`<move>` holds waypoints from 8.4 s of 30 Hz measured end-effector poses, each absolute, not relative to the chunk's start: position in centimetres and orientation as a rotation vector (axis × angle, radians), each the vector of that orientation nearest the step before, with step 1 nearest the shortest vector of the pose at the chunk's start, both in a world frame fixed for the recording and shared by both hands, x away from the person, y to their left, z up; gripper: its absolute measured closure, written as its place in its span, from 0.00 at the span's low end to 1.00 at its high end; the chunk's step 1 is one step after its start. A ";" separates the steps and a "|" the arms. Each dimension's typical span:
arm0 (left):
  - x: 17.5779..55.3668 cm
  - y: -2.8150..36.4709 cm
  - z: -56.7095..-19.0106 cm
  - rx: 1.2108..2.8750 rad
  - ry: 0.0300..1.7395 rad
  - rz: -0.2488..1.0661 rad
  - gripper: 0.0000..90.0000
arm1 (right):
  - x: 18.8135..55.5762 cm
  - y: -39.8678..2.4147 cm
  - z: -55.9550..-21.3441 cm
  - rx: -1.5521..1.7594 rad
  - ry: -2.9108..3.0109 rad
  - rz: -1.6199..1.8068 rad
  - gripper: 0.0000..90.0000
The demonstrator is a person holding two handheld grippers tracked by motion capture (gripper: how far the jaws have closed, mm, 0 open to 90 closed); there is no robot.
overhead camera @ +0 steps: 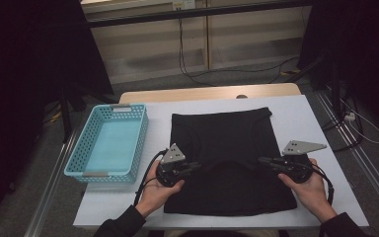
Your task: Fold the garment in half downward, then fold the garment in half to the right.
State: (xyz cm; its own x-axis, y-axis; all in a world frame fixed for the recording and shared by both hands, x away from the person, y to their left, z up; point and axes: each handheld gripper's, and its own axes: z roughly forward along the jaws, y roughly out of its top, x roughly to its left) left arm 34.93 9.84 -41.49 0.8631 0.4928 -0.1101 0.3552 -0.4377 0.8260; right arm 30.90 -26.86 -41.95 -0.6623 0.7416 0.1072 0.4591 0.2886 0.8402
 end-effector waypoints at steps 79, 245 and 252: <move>30.4 11.2 -40.9 2.085 0.593 0.094 0.96 | 25.3 -26.8 -40.8 1.047 2.272 1.359 0.98; 53.7 12.5 -45.5 2.076 1.202 0.343 0.57 | 28.4 -7.8 -46.0 0.697 2.631 1.256 0.38; 53.4 11.9 -45.4 2.115 1.165 0.338 0.60 | 28.4 -7.7 -46.0 0.693 2.629 1.250 0.38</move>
State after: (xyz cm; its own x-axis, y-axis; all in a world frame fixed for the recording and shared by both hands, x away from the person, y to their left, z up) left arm 53.35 11.88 -45.44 0.5636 0.8203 -0.0973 0.6412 -0.3602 0.6776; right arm 28.40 -7.73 -45.99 -0.8823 0.4666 0.0616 0.3422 0.5462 0.7646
